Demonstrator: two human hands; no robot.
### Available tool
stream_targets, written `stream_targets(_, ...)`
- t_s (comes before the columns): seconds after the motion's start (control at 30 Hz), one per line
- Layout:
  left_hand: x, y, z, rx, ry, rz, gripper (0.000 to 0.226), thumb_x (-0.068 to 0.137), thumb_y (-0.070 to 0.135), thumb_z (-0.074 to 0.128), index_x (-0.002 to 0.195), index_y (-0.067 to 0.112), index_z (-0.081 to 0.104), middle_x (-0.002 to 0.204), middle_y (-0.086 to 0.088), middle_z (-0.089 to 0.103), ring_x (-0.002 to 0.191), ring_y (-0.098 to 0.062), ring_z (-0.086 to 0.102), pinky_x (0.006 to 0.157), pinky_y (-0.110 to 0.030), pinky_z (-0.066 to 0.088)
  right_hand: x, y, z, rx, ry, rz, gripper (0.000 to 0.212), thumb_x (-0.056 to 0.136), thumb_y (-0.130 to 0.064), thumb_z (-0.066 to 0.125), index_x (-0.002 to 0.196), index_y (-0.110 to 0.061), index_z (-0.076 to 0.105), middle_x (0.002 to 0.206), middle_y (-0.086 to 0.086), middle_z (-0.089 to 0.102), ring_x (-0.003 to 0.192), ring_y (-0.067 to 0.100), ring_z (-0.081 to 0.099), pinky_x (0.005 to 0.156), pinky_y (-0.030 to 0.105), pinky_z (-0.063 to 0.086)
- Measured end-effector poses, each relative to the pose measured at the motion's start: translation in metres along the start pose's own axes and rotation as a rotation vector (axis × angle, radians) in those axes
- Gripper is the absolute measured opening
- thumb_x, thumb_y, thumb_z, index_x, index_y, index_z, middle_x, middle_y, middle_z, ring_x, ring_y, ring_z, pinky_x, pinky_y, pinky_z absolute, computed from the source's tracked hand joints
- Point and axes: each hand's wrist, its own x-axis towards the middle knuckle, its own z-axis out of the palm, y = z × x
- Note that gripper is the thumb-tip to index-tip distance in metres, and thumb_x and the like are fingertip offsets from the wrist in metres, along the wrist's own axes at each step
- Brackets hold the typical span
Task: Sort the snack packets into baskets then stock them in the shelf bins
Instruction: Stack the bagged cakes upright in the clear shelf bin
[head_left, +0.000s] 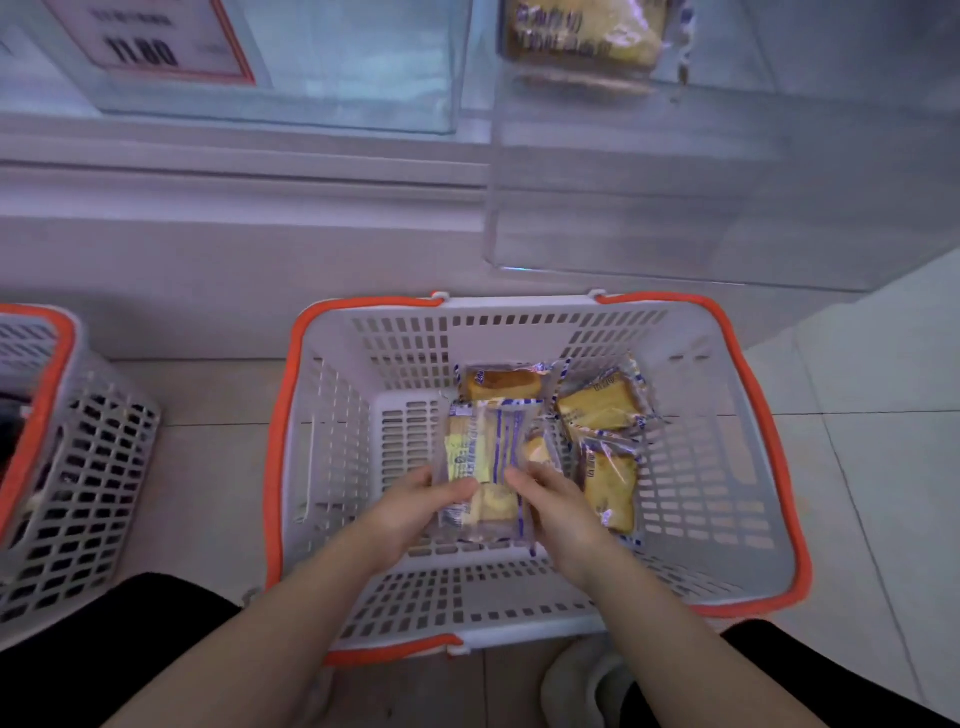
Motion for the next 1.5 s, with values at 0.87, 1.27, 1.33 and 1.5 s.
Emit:
stream_targets(0.87,-0.139,0.081,0.056,0.115,0.201,0.814,0.016,0.094,0.012,0.05,0.092,0.024,0.059,0.074,0.015,0.066,0.071,0.002,0.059,0.065,-0.015,0.046,-0.149,-0.078,-0.02,0.104,0.336,-0.699,0.011,0.096,-0.02,0.05,0.099,-0.018,0.061,0.097,0.0,0.066,0.091,0.014,0.061,0.082,0.035,0.049)
stream_targets(1.27,-0.19,0.171,0.073,-0.02,0.141,0.955,0.009,0.093,0.007,0.049,0.089,0.015,0.047,0.062,0.009,0.067,0.055,0.0,0.06,0.052,-0.015,0.048,-0.211,-0.14,-0.007,0.374,0.137,-0.908,0.031,0.1,-0.02,0.036,0.082,-0.014,0.06,0.06,-0.006,0.062,0.051,0.004,0.053,0.05,0.015,0.044)
stream_targets(1.33,-0.191,0.177,0.076,-0.043,0.207,0.956,0.009,0.093,0.011,0.051,0.087,0.016,0.047,0.063,0.007,0.066,0.058,-0.004,0.061,0.059,-0.024,0.051,-0.213,-0.145,-0.002,0.311,0.196,-0.952,0.024,0.099,-0.022,0.041,0.085,-0.016,0.059,0.07,-0.002,0.06,0.061,0.008,0.054,0.061,0.023,0.045)
stream_targets(1.5,-0.2,0.199,0.074,0.054,0.215,0.955,0.013,0.087,0.025,0.06,0.08,0.019,0.052,0.069,0.007,0.065,0.065,-0.012,0.058,0.061,-0.028,0.048,-0.216,-0.169,-0.006,0.263,0.344,-1.033,0.021,0.095,-0.01,0.048,0.075,-0.015,0.051,0.051,-0.011,0.053,0.048,0.001,0.048,0.051,0.019,0.04)
